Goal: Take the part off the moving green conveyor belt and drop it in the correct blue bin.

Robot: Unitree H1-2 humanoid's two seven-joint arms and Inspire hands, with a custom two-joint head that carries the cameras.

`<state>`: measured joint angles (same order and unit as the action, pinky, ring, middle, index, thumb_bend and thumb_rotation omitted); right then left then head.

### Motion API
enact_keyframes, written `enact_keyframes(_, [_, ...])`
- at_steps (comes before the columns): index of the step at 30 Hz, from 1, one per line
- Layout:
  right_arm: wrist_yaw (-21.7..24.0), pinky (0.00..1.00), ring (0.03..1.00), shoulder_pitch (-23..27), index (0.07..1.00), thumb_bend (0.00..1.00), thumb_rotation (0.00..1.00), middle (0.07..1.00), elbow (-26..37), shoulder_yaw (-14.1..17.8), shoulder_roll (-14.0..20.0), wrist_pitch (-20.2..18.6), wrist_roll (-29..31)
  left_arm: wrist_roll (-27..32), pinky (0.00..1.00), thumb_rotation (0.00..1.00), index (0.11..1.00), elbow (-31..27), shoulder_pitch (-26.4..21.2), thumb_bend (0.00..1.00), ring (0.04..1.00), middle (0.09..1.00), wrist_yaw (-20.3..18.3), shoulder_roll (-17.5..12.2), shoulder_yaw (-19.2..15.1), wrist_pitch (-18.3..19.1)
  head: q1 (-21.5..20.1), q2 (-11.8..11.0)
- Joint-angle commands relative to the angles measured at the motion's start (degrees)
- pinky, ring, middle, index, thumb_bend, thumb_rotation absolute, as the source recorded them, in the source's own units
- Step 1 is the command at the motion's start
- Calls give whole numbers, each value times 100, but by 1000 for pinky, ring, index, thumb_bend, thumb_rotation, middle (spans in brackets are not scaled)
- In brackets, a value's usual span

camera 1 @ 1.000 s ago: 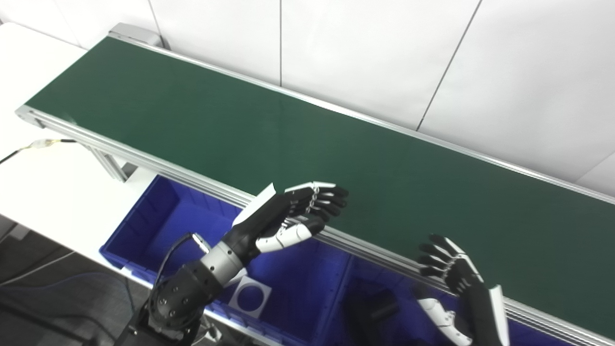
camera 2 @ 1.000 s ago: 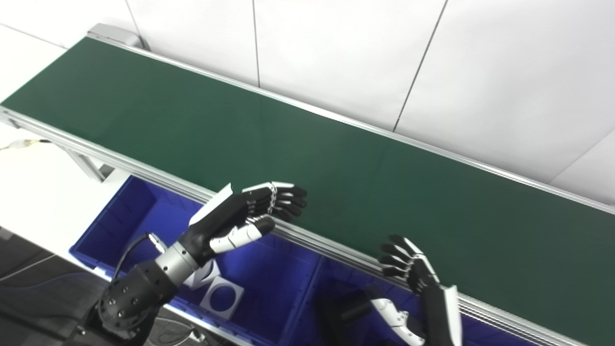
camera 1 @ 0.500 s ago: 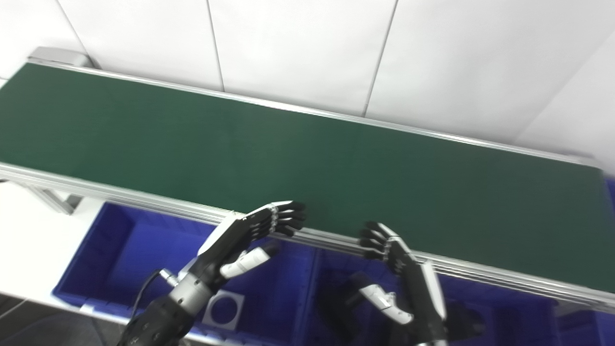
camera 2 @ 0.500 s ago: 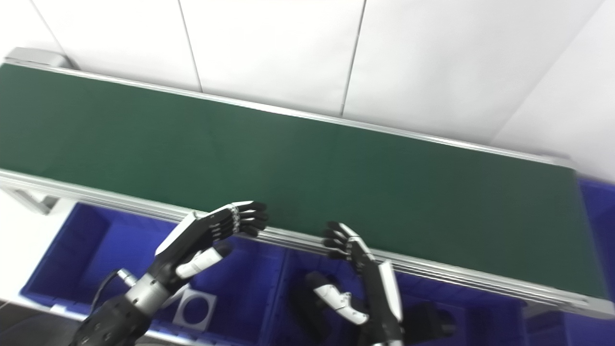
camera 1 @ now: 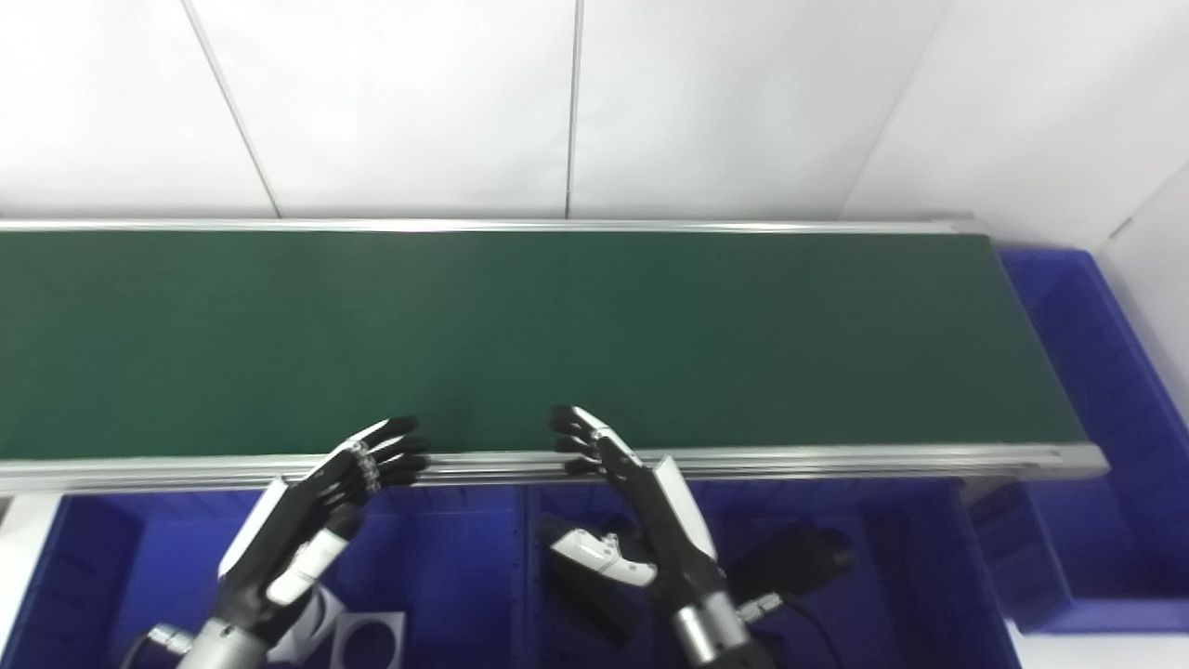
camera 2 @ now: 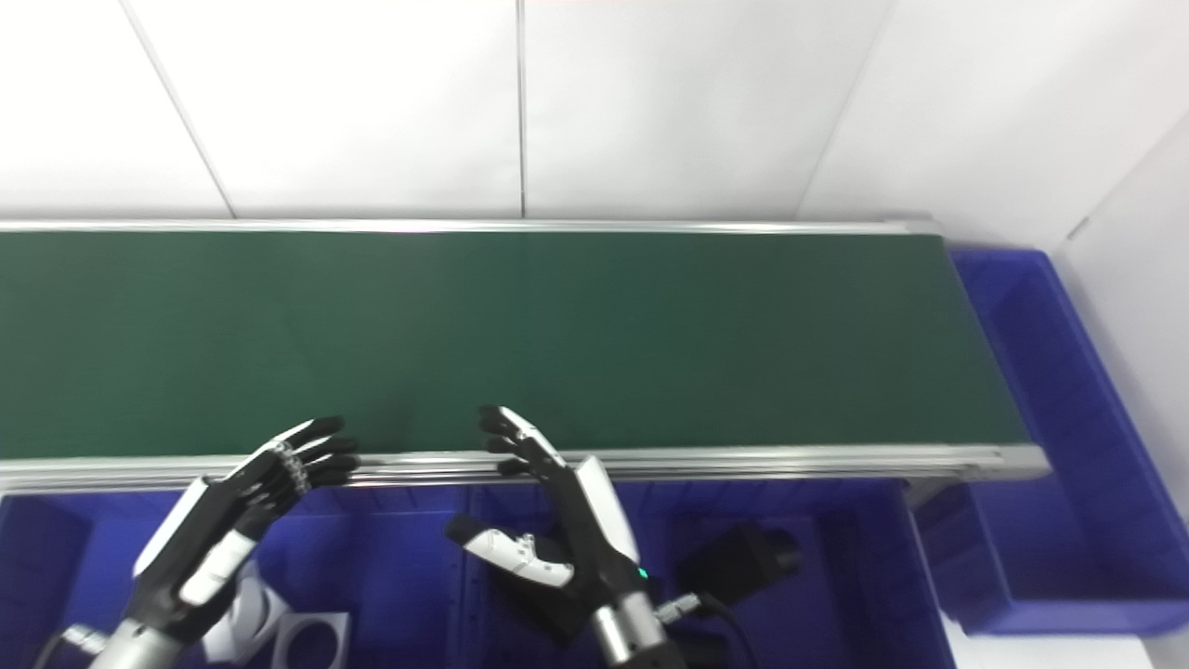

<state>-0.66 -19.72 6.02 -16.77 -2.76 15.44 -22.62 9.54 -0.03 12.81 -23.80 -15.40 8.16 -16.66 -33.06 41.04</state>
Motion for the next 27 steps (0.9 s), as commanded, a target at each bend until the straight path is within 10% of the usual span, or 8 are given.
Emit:
enact_keyframes(1, [-85, 731, 816, 34, 888, 714, 678, 857, 121, -67, -120, -4, -42, 148, 775, 826, 862, -68, -113, 736, 779, 813, -94, -51, -30, -235, 20, 14])
enact_keyframes(27, [-64, 704, 776, -263, 856, 628, 686, 821, 637, 255, 248, 233, 700, -167, 772, 768, 848, -727, 153, 767, 792, 826, 306, 568, 42, 0, 2078, 314])
